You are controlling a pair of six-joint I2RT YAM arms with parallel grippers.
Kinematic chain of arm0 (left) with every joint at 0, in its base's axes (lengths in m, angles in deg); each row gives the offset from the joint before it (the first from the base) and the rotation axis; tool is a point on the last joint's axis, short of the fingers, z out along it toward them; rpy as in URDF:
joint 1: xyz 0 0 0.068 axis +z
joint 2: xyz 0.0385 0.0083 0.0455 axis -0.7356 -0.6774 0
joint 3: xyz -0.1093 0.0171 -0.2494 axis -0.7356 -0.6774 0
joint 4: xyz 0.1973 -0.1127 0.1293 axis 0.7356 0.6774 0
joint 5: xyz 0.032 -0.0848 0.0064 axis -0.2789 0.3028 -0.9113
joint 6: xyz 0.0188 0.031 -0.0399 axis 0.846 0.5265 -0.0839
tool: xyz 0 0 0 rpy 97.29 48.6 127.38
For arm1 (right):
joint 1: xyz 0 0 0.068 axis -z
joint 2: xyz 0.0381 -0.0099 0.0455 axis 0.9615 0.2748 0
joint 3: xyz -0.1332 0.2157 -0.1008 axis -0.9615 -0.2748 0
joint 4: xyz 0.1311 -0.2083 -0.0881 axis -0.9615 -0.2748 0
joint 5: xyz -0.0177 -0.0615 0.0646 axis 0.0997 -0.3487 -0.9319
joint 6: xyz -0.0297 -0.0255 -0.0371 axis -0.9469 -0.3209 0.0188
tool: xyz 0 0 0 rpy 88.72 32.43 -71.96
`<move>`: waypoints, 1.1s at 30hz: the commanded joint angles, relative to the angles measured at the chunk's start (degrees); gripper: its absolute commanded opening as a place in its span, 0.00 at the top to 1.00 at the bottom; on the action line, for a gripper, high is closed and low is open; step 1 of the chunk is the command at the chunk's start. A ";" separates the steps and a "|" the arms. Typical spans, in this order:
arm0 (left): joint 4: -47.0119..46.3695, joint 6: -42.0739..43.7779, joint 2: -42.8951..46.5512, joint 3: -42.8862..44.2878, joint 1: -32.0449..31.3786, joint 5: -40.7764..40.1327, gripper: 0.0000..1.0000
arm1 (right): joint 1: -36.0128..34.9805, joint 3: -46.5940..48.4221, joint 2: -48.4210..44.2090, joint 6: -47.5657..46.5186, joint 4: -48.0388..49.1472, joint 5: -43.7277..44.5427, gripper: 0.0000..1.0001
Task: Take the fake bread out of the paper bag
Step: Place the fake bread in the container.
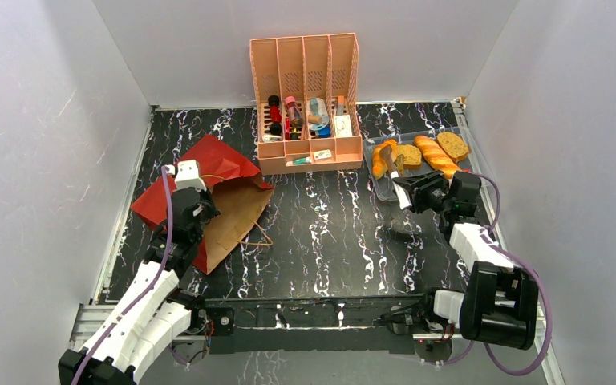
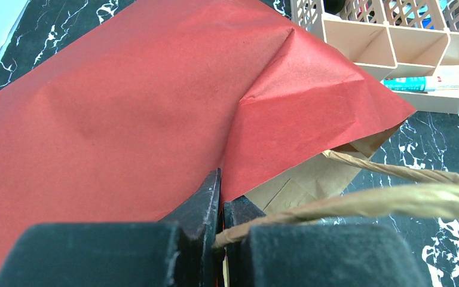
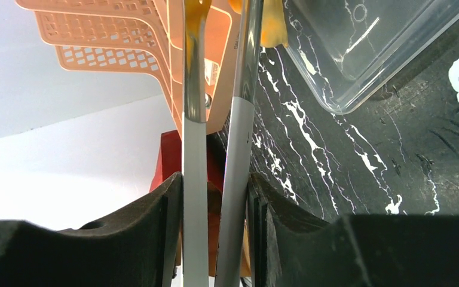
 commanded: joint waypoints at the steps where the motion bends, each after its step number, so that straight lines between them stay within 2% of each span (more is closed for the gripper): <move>1: -0.54 -0.04 0.31 1.71 -0.10 0.60 1.00 | 1.65 -0.14 -3.72 -0.19 1.29 -3.40 0.63; 24: -0.59 0.05 0.50 1.70 -0.10 0.74 1.00 | 3.18 0.84 -16.54 -2.66 -10.05 -1.93 0.63; 33: -0.81 0.05 0.34 1.69 -0.10 0.80 1.00 | 2.35 3.00 -19.30 -6.12 -13.60 -5.00 0.68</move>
